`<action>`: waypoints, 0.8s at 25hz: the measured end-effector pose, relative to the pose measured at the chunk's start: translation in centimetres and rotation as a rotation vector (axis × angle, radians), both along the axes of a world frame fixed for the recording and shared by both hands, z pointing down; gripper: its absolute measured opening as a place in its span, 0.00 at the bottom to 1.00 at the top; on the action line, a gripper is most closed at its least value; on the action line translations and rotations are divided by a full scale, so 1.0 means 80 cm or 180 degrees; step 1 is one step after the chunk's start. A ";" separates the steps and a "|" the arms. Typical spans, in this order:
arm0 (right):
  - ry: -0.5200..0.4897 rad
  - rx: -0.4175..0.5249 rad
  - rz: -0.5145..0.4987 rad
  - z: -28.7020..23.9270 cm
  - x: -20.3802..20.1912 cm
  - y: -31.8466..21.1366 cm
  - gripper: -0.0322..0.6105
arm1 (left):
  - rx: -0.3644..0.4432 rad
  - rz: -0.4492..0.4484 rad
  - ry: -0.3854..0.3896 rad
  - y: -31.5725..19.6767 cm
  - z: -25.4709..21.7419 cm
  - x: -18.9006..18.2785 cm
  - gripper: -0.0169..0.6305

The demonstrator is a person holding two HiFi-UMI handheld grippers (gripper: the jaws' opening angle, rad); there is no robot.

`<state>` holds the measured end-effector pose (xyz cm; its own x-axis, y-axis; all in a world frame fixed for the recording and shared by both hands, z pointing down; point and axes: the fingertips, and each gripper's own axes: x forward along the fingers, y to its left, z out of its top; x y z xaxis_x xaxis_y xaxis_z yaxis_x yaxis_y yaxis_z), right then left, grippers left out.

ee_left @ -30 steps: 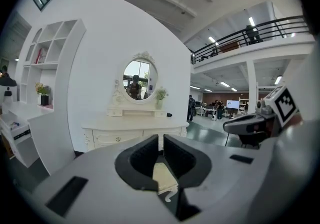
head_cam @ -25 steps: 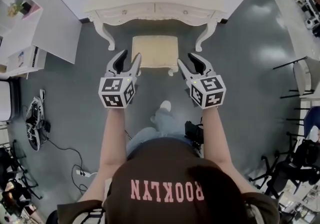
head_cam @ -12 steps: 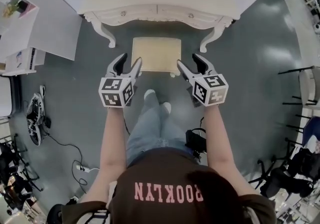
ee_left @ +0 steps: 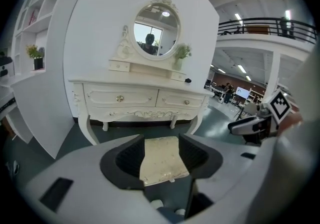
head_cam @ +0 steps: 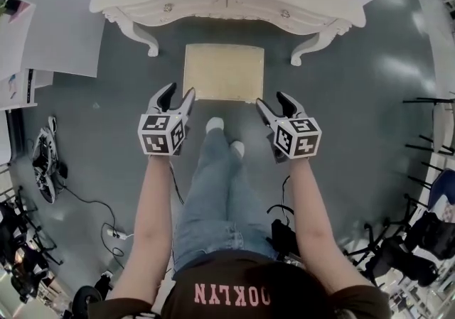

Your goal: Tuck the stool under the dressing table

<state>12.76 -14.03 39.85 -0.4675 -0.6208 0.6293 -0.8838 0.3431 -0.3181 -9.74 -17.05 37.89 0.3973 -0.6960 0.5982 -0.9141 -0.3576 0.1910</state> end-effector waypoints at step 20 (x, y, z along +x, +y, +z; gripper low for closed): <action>-0.0139 -0.0993 0.0243 0.335 0.009 0.014 0.51 | -0.1175 -0.0003 -0.0133 0.017 0.339 -0.054 0.34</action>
<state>13.47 -12.93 66.68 -0.4577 -0.4355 0.7751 -0.8865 0.1562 -0.4356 -14.10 -15.68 64.98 0.3666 -0.4306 0.8248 -0.9242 -0.2707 0.2695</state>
